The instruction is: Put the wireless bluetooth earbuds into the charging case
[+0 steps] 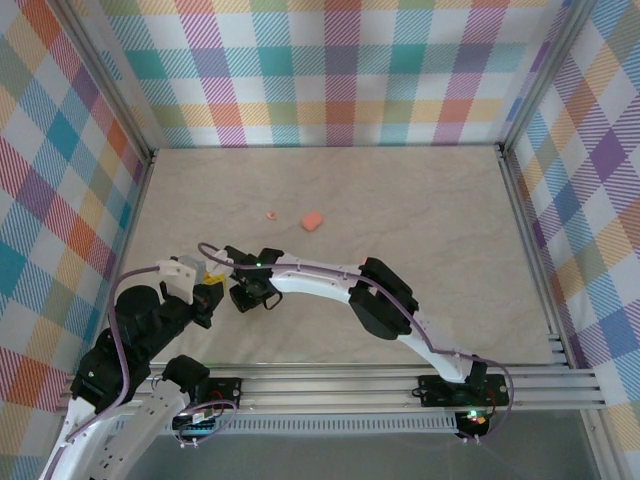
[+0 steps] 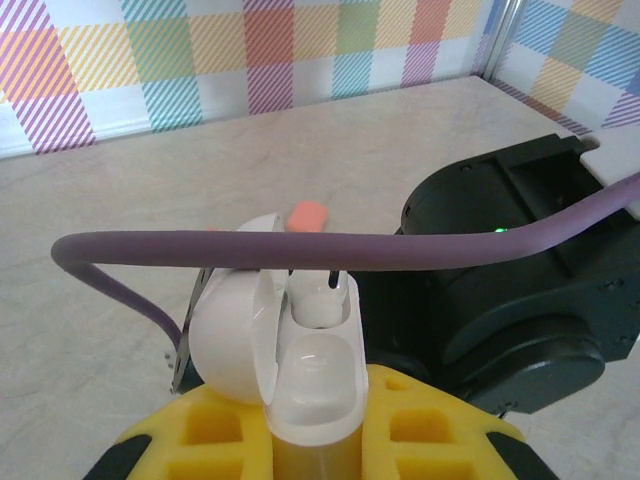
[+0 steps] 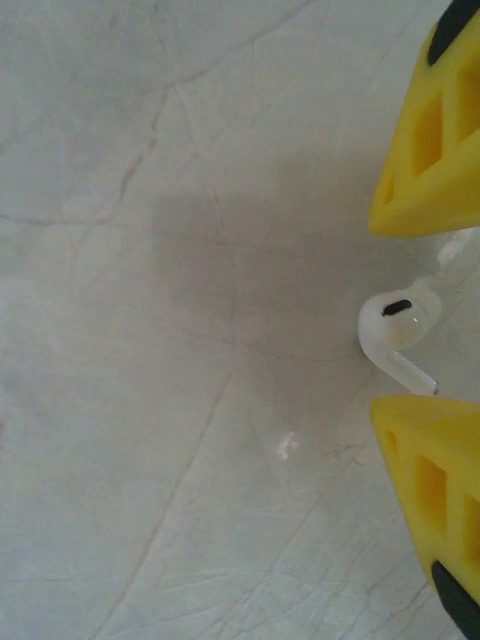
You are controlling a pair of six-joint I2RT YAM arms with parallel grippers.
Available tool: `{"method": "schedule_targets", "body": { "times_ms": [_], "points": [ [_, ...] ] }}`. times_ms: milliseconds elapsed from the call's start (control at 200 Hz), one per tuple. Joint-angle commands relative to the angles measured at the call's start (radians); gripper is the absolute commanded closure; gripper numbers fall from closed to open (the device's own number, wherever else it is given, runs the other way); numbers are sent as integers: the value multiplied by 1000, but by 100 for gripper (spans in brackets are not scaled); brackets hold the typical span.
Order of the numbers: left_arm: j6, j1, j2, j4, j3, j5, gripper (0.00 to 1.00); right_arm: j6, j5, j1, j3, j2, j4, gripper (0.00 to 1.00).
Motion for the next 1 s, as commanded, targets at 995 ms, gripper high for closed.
{"method": "schedule_targets", "body": {
  "times_ms": [995],
  "points": [
    [-15,8,30,81,6,36,100,-111,31,-69,-149,-115,-30,70]
  ]
}}
